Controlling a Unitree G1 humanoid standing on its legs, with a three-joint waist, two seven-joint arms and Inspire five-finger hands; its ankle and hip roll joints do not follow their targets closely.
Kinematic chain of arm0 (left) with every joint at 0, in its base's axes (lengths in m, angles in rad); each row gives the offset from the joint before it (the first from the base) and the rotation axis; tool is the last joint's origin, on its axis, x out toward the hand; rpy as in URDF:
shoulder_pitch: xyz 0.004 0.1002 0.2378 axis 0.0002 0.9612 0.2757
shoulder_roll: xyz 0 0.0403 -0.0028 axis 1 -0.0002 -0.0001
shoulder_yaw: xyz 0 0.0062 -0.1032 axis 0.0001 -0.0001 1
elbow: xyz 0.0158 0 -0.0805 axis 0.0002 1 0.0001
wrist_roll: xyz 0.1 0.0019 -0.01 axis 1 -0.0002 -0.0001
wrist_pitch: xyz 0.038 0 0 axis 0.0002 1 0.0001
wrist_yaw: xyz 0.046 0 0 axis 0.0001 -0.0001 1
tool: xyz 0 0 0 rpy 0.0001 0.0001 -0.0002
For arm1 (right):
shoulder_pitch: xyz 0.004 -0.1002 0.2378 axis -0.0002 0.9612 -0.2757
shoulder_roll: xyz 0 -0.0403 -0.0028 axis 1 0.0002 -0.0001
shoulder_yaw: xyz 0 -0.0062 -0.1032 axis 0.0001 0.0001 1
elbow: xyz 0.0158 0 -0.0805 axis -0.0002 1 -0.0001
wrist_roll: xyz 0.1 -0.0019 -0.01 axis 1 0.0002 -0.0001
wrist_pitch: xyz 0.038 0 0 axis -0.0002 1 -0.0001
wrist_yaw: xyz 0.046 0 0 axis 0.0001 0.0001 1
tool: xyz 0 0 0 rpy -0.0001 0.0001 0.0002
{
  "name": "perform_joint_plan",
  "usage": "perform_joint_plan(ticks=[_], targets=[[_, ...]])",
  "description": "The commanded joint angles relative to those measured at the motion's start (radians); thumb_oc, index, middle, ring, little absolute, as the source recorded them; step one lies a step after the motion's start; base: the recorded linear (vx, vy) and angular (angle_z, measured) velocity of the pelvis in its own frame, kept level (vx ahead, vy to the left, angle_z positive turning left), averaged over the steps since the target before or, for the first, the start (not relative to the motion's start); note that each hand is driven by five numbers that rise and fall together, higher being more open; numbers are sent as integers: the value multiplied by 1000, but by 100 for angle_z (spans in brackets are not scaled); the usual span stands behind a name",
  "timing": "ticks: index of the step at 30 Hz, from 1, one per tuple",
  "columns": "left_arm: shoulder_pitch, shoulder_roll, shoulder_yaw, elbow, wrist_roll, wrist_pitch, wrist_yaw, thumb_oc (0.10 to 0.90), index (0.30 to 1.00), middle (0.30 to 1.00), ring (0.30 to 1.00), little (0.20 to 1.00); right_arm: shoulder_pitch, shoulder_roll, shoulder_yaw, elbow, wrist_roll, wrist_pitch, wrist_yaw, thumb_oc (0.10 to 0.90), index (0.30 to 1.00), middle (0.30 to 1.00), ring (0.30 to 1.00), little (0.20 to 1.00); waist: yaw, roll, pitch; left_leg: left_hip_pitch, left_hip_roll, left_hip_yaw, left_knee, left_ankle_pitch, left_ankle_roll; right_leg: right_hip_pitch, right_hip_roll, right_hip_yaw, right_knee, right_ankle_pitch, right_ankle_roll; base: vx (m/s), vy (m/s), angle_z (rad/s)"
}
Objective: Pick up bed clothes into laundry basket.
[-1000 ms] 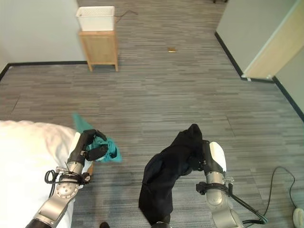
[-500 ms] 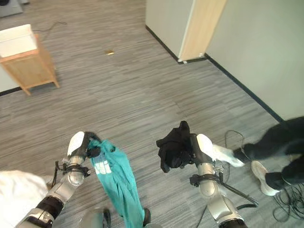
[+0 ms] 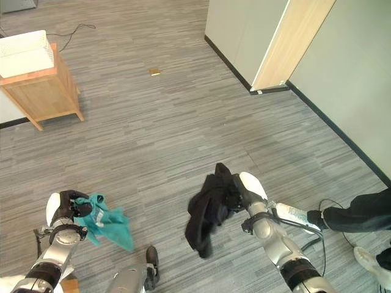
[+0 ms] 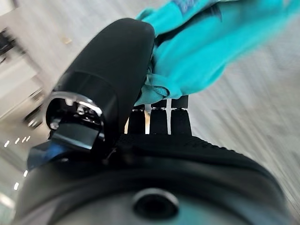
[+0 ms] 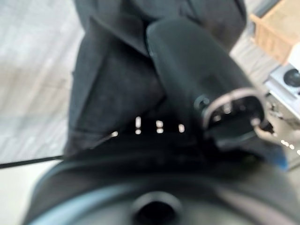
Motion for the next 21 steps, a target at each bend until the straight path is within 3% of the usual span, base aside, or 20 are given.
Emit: perform_joint_plan(ticks=[1, 2, 3, 4, 5, 6, 7, 8, 9, 11, 13, 14, 15, 17, 18, 19, 20, 21], targets=[[-55, 29, -58, -101, 17, -55, 22, 400, 300, 300, 300, 300, -97, -54, -67, -28, -48, -13, -44, 400, 300, 300, 300, 300, 12, 17, -97, 43, 138, -55, -249, 183, -108, -100, 43, 28, 465, 160, 101, 363, 140, 38], [-55, 29, -58, -102, 17, -55, 22, 400, 300, 300, 300, 300, -97, -54, -67, -28, -48, -13, -44, 400, 300, 300, 300, 300, 14, 19, -98, 41, 141, -54, -248, 183, -108, -103, 45, 30, 465, 161, 101, 566, 182, 48], [-86, 52, -72, -99, 25, -49, 26, 400, 300, 300, 300, 300, -140, -63, -59, -22, -51, -15, -42, 400, 300, 300, 300, 300, -5, 40, -87, 120, 146, -72, -282, 150, -98, -217, 10, -26, 634, 230, 101, 431, 103, 15], [-113, 62, -83, -93, 26, -49, 26, 400, 300, 300, 300, 300, -161, -71, -54, -14, -46, -16, -46, 400, 300, 300, 300, 300, -14, 50, -77, 141, 149, -87, -291, 139, -93, -266, -5, -47, 688, 228, 101, 658, 153, 35], [-159, 73, -101, -90, 28, -46, 28, 400, 300, 300, 300, 300, -197, -86, -46, -16, -31, -16, -44, 400, 300, 300, 300, 300, -32, 57, -64, 173, 139, -115, -298, 118, -87, -338, 12, -50, 725, 163, 101, 349, 75, 34], [-164, 73, -100, -87, 27, -47, 28, 400, 300, 300, 300, 300, -203, -88, -44, -13, -30, -17, -44, 400, 300, 300, 300, 300, -34, 58, -63, 168, 141, -117, -298, 120, -87, -344, 13, -51, 728, 163, 101, 566, 34, 44], [-219, 91, -117, -73, 33, -49, 31, 400, 300, 300, 300, 300, -224, -117, -48, -32, -10, -20, -42, 400, 300, 300, 300, 300, -88, 55, -40, 225, 110, -167, -303, 88, -100, -459, 69, -64, 633, 65, 88, 491, -49, 52], [-257, 101, -126, -57, 35, -51, 31, 400, 300, 300, 300, 300, -245, -142, -47, -35, 0, -22, -43, 400, 300, 300, 300, 300, -110, 47, -35, 242, 97, -181, -301, 70, -112, -463, 71, -88, 519, 30, 81, 703, -141, 95], [-298, 105, -140, -37, 31, -54, 31, 400, 300, 300, 300, 300, -273, -154, -32, -23, 13, -25, -50, 400, 300, 300, 300, 300, -128, 40, -31, 268, 90, -201, -300, 48, -130, -452, 63, -123, 316, 15, 52, 518, -210, 138], [-339, 102, -145, -23, 19, -61, 27, 400, 300, 300, 300, 300, -304, -172, -23, -11, 39, -18, -61, 400, 300, 300, 300, 300, -151, 34, -38, 334, 83, -244, -305, -16, -159, -475, 43, -117, 45, 66, 35, 582, -270, 135], [-324, 98, -110, -61, 11, -77, 25, 400, 300, 300, 300, 300, -285, -172, -61, -52, 28, -3, -62, 400, 300, 300, 300, 300, -184, 48, -49, 404, 97, -280, -304, -65, -177, -526, 15, -77, -44, 154, 62, 611, -241, 104], [-320, 98, -109, -64, 11, -76, 25, 400, 300, 300, 300, 300, -281, -172, -61, -55, 27, -1, -61, 400, 300, 300, 300, 300, -185, 51, -48, 409, 100, -281, -303, -69, -177, -522, 17, -78, -42, 150, 64, 539, -227, 89], [-307, 93, -108, -88, 1, -92, 8, 400, 300, 300, 300, 300, -269, -173, -75, -62, 27, 1, -63, 400, 300, 300, 300, 300, -185, 41, -61, 432, 93, -297, -287, -109, -176, -506, 7, -68, -65, 150, 62, 332, -154, 59], [-250, 81, -86, -151, -14, -103, -3, 400, 300, 300, 300, 300, -242, -170, -88, -93, 1, 7, -49, 400, 300, 300, 300, 300, -197, 42, -76, 458, 100, -316, -187, -154, -187, -474, -11, -52, -35, 164, 45, 469, -238, 56], [-220, 74, -72, -174, -16, -104, -9, 400, 300, 300, 300, 300, -228, -166, -96, -108, -3, 7, -42, 400, 300, 300, 300, 300, -199, 52, -86, 450, 107, -317, -118, -133, -196, -453, -4, -57, -28, 156, 31, 481, -358, 70], [-195, 62, -61, -195, -33, -108, -9, 400, 300, 300, 300, 300, -215, -178, -106, -121, 2, 0, -46, 400, 300, 300, 300, 300, -186, 54, -71, 335, 128, -333, 174, -45, -220, -364, 14, -86, -49, 132, -20, 389, -407, 67], [-202, 67, -61, -193, -34, -105, -9, 400, 300, 300, 300, 300, -228, -192, -106, -116, 9, 0, -48, 400, 300, 300, 300, 300, -182, 46, -62, 281, 135, -327, 291, -19, -223, -323, 20, -106, -73, 122, -36, 232, -338, 56], [-203, 68, -60, -193, -34, -105, -9, 400, 300, 300, 300, 300, -229, -192, -106, -115, 10, 0, -48, 400, 300, 300, 300, 300, -186, 43, -62, 274, 131, -330, 292, -14, -222, -326, 16, -109, -75, 126, -37, 122, -268, 0]])
